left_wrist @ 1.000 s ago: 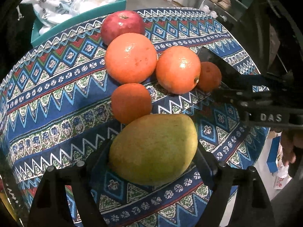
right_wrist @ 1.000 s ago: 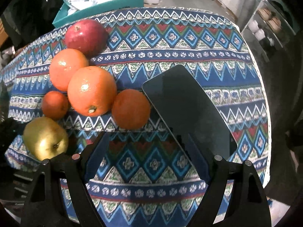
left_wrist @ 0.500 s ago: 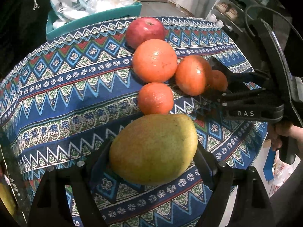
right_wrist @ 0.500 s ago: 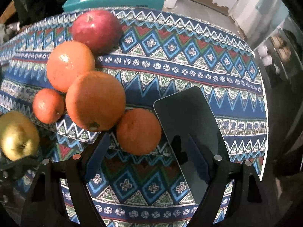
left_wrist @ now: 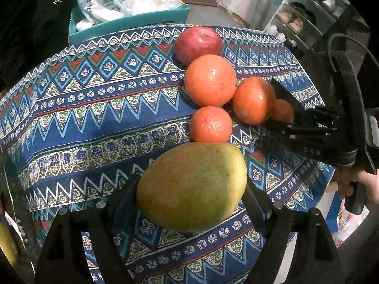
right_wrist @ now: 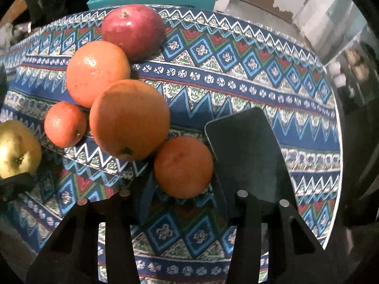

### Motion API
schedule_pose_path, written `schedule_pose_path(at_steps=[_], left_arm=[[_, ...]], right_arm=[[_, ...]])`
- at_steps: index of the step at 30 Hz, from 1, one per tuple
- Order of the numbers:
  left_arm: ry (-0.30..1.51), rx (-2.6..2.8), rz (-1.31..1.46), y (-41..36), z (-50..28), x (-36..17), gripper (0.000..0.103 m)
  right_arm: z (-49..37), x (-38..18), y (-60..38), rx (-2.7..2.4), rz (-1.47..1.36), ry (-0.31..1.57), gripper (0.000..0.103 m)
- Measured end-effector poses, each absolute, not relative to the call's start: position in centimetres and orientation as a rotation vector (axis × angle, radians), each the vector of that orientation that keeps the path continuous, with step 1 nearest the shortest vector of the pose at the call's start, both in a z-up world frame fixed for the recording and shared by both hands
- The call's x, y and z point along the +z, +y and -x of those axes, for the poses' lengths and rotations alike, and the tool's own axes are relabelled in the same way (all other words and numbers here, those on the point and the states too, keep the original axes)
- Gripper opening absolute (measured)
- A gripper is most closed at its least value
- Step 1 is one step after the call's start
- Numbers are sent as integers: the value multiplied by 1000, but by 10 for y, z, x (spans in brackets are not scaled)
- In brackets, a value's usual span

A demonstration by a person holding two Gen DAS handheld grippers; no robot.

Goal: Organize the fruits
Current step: 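Grasp and lift the mango with the left tool while the right tool grasps the orange, then carry the mango with the left tool while the right tool carries the orange toward the glass bowl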

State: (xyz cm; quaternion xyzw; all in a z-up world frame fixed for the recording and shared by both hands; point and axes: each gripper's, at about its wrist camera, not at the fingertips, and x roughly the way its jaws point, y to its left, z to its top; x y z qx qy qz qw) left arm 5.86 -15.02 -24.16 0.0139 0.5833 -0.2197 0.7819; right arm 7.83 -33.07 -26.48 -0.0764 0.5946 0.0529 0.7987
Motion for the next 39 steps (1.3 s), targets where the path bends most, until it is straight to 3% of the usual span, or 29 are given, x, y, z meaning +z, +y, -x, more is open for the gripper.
schedule_pose_path(at_steps=[21,39], left_arm=[[1201,-469,3,-123,-47,-208,84],[1045,-424,42,-83,-36,-123,84]], right_arm=[[-45,-189,-330,137,-19,1122,44],[-34,-112,-307,208,-62,929,44]])
